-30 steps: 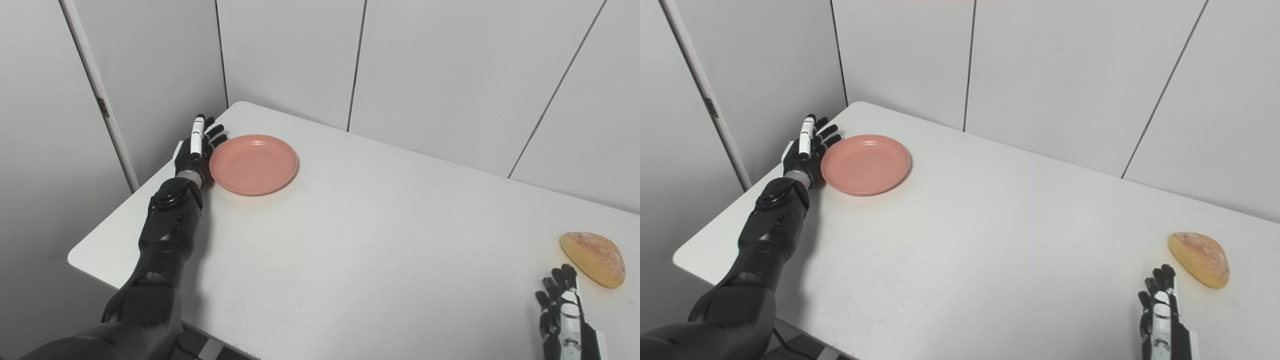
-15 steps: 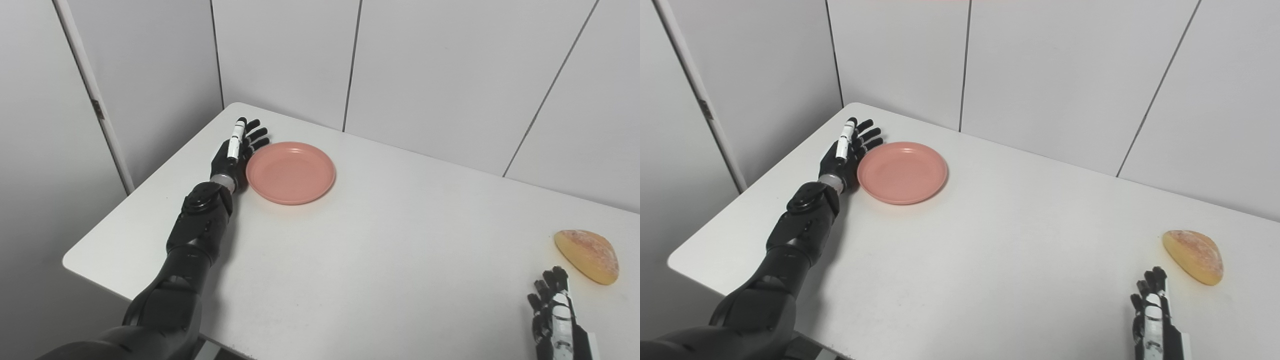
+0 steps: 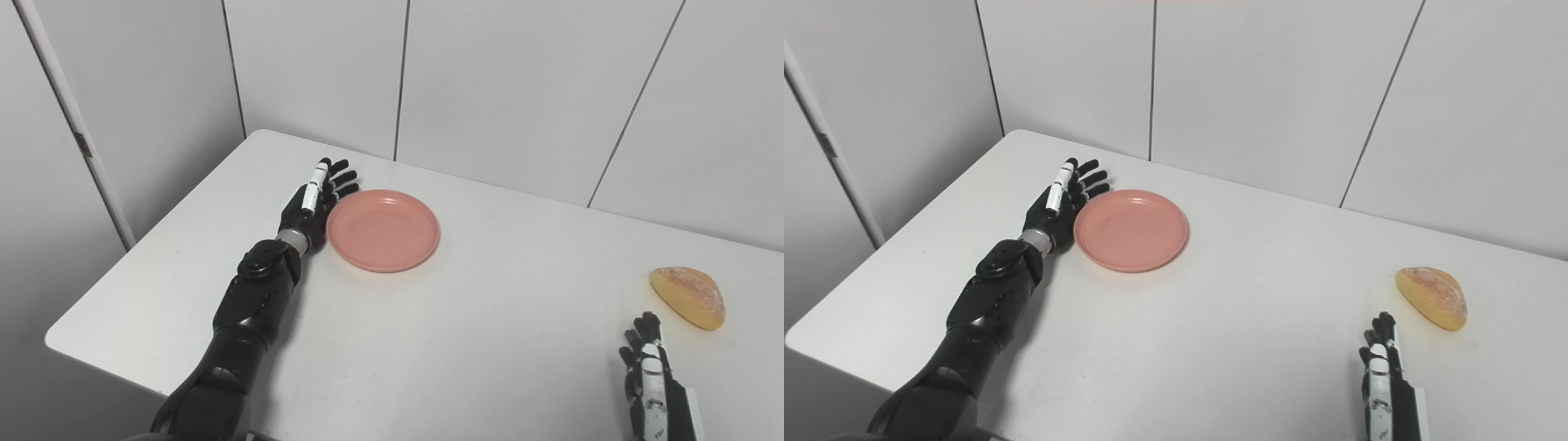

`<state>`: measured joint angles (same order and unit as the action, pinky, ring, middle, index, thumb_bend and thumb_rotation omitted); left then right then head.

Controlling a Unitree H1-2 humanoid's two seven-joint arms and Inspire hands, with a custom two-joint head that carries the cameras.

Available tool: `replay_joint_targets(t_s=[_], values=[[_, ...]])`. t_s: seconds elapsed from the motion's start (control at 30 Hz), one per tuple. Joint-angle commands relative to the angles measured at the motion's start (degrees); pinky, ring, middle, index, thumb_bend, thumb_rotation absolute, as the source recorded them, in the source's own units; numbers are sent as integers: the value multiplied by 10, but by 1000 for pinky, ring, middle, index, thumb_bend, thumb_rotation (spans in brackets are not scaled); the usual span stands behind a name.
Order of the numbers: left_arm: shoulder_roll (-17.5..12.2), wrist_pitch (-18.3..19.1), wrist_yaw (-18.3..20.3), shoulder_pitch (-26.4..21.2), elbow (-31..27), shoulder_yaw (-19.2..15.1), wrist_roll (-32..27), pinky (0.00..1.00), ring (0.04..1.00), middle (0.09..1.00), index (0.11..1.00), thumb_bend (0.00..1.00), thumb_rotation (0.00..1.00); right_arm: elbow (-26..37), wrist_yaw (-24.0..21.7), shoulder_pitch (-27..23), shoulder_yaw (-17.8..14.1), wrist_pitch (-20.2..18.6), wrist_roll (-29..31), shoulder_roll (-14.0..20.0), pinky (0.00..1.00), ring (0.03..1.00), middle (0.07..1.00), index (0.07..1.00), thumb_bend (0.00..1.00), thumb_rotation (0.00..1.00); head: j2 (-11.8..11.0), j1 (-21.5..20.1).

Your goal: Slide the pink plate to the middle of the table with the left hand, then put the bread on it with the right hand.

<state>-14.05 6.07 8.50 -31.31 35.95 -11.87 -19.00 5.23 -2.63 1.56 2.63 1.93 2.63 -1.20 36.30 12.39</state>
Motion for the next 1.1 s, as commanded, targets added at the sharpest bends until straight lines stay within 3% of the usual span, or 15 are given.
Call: replay_joint_targets(t_s=[0.0, 0.47, 0.77, 1.07], values=[[14, 24, 8, 3, -19, 14, 7, 862, 852, 861, 851, 392, 1000, 13, 3, 3, 8, -4, 1, -15, 1000, 990, 992, 983, 173, 1000, 3, -10], [86, 103, 5, 60, -165, 70, 16, 848, 865, 870, 855, 366, 1000, 18, 21, 5, 22, -5, -29, -35, 988, 971, 976, 966, 177, 1000, 32, -72], [119, 123, -7, 108, -254, 104, 49, 888, 890, 891, 877, 329, 1000, 12, 32, 0, 27, -2, -47, -42, 972, 962, 964, 955, 174, 1000, 45, -107], [141, 139, -8, 142, -299, 122, 56, 910, 899, 900, 885, 324, 1000, 23, 50, -2, 34, -33, -77, -56, 927, 938, 941, 933, 177, 1000, 59, -131]])
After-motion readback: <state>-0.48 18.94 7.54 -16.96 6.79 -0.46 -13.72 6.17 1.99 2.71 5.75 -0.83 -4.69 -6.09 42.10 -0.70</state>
